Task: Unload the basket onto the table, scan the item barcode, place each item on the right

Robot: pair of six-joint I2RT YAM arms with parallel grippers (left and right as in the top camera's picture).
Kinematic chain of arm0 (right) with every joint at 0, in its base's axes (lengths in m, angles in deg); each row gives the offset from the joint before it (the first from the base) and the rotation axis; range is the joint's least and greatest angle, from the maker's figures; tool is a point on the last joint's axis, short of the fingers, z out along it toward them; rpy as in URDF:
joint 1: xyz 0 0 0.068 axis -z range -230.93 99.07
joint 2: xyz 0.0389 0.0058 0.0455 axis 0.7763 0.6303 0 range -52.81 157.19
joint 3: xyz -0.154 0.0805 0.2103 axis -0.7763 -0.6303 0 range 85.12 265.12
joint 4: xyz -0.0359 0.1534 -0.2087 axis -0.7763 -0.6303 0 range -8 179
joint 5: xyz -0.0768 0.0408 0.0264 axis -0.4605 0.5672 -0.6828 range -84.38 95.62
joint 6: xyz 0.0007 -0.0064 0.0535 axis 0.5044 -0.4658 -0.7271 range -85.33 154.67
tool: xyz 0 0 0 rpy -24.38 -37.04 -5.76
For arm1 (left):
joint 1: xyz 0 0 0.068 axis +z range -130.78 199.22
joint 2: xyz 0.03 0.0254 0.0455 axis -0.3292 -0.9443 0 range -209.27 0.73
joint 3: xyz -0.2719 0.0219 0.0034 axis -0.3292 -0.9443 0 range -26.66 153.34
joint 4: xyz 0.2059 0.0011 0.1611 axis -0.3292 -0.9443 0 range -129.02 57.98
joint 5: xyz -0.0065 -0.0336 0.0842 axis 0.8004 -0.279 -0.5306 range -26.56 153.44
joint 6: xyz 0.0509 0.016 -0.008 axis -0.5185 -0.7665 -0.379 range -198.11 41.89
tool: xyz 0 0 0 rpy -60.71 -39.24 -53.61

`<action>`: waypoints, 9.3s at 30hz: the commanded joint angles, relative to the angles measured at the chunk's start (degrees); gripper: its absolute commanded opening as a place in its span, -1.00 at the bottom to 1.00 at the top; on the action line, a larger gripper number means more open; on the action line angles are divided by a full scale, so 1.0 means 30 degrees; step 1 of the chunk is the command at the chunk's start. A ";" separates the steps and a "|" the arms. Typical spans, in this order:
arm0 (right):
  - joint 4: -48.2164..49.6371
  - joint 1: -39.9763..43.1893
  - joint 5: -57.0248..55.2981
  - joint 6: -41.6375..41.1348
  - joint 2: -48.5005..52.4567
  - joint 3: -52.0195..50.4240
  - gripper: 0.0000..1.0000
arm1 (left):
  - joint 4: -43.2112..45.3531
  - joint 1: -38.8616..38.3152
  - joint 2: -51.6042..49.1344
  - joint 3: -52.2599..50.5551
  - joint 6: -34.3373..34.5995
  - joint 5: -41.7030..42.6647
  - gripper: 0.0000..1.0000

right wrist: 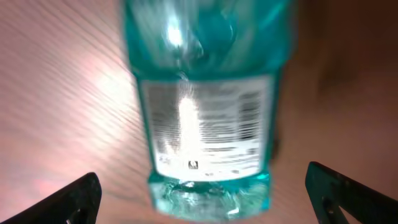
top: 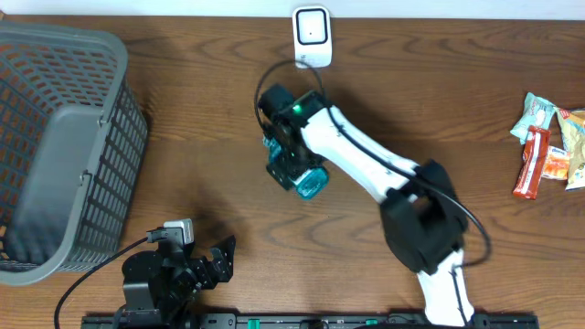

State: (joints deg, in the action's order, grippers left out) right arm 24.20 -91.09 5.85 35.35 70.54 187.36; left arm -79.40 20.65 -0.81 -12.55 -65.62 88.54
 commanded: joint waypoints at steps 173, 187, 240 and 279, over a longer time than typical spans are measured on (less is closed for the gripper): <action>1.9445 0.7766 0.2499 -1.0994 0.0408 0.4124 -0.97 | -0.0197 0.0036 0.0066 0.0066 0.0095 -0.0109 0.96; 0.7497 1.2954 -1.3515 -0.3810 0.0423 0.4116 -0.97 | -0.0197 0.0036 0.0066 0.0066 0.0095 -0.0109 0.96; -0.1523 1.4389 -0.0743 -0.1778 -2.1209 0.4124 0.99 | -0.0197 0.0036 0.0066 0.0066 0.0095 -0.0109 0.96; 1.4061 1.3486 -0.1384 -0.3402 -3.9495 -2.1733 0.98 | -0.0197 0.0036 0.0066 0.0066 0.0095 -0.0109 0.96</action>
State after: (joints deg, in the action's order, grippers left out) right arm 61.10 -50.26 1.63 28.32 -44.69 129.66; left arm -79.48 20.65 -0.81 -12.48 -65.40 88.54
